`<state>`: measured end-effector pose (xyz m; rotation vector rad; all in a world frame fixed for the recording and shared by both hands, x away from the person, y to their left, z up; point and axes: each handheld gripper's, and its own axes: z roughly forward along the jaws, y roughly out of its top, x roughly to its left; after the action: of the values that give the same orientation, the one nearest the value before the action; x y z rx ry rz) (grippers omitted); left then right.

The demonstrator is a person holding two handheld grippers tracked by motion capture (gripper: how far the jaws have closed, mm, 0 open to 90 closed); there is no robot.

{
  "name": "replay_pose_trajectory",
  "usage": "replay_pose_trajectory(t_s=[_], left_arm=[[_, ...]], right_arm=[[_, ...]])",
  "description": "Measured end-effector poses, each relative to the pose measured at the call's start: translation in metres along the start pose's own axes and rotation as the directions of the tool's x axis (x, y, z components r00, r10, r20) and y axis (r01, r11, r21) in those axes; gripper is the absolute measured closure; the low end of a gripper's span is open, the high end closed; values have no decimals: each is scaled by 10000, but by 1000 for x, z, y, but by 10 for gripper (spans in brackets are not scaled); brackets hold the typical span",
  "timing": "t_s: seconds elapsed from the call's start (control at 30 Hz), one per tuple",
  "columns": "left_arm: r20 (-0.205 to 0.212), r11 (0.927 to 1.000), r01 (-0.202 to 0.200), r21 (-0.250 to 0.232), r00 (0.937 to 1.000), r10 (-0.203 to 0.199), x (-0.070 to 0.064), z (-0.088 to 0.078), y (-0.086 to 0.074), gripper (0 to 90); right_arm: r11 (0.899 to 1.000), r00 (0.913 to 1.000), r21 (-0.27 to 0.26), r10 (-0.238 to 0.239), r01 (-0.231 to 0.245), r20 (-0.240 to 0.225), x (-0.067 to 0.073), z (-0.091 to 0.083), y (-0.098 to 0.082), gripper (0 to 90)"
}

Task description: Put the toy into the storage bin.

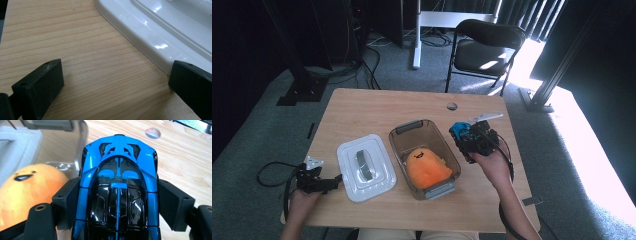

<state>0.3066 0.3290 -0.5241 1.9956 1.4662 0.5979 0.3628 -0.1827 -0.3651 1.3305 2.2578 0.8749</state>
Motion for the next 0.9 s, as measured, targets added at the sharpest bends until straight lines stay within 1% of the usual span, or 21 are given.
replay_pose_trajectory(t_s=[0.13, 0.17, 0.37, 0.5, 0.7, 0.77, 0.9], left_arm=[[5, 10000, 3, 1, 10000, -3, 0, 0, 0, 3], [6, 10000, 0, 7, 10000, 0, 0, 0, 0, 3], [11, 10000, -11, 5, 10000, 11, 0, 0, 0, 4], [16, 10000, -15, 14, 10000, 15, 0, 0, 0, 3], [19, 10000, -16, 14, 10000, 16, 0, 0, 0, 3], [20, 10000, -16, 10, 10000, 16, 0, 0, 0, 3], [20, 10000, -22, 8, 10000, 22, 0, 0, 0, 3]], right_arm=[[9996, 9994, 29, -284, 284, -198, 15, 6, 9, 254], [9996, 9993, -7, -273, 273, -244, 18, 7, 10, 254], [9985, 9967, 59, -548, 552, -602, 39, 18, 19, 254], [9980, 9946, 58, -624, 631, -834, 50, 22, 23, 254], [9974, 9913, 47, -708, 718, -1107, 63, 28, 27, 254], [9965, 9909, 134, -812, 831, -1077, 68, 32, 27, 254], [9957, 9898, 331, -827, 870, -1157, 73, 40, 24, 254]])
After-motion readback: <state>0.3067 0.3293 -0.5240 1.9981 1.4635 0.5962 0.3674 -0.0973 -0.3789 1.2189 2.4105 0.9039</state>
